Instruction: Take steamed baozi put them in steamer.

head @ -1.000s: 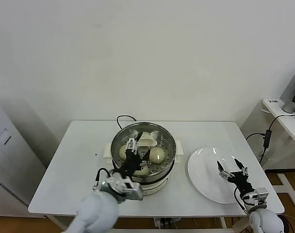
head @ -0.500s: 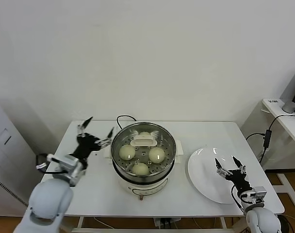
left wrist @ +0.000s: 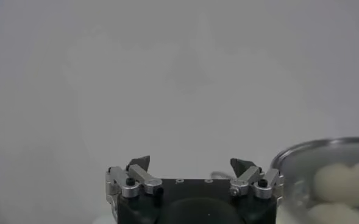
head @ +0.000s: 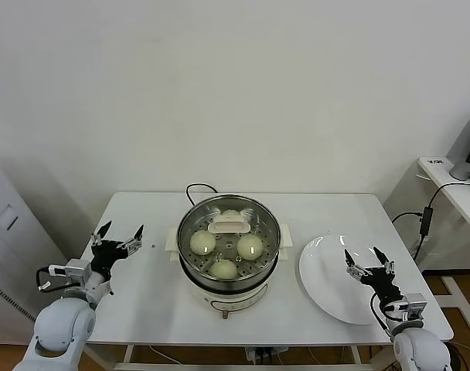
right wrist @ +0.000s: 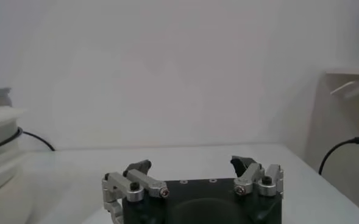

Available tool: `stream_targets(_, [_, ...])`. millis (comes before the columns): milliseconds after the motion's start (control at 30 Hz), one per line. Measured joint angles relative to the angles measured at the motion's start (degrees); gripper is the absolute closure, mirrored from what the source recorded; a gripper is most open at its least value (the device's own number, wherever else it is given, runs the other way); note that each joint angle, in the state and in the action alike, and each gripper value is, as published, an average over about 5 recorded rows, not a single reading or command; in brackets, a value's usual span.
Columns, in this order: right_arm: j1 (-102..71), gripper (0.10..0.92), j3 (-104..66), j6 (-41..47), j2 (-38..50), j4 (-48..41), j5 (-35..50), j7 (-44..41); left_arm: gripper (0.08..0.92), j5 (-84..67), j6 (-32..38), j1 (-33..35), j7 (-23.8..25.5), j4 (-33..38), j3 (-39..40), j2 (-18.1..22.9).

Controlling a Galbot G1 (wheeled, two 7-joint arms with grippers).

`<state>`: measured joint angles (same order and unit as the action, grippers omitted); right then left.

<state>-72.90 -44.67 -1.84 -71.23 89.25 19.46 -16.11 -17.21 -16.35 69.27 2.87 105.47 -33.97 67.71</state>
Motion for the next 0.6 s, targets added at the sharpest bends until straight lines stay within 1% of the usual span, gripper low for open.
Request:
stream_targets(367, [-0.9, 0.203, 0.4, 1.9, -0.3, 2.0, -1.0, 2.5, 0.177, -1.6, 1.3, -0.6, -0.7, -7.4, -0.3, 0.7])
stream_targets(600, [-1.1, 0.203, 0.4, 2.7, -0.1, 2.5, -1.2, 3.4, 0.177, -1.9, 1.7, -0.4, -0.7, -9.5, -0.4, 1.3])
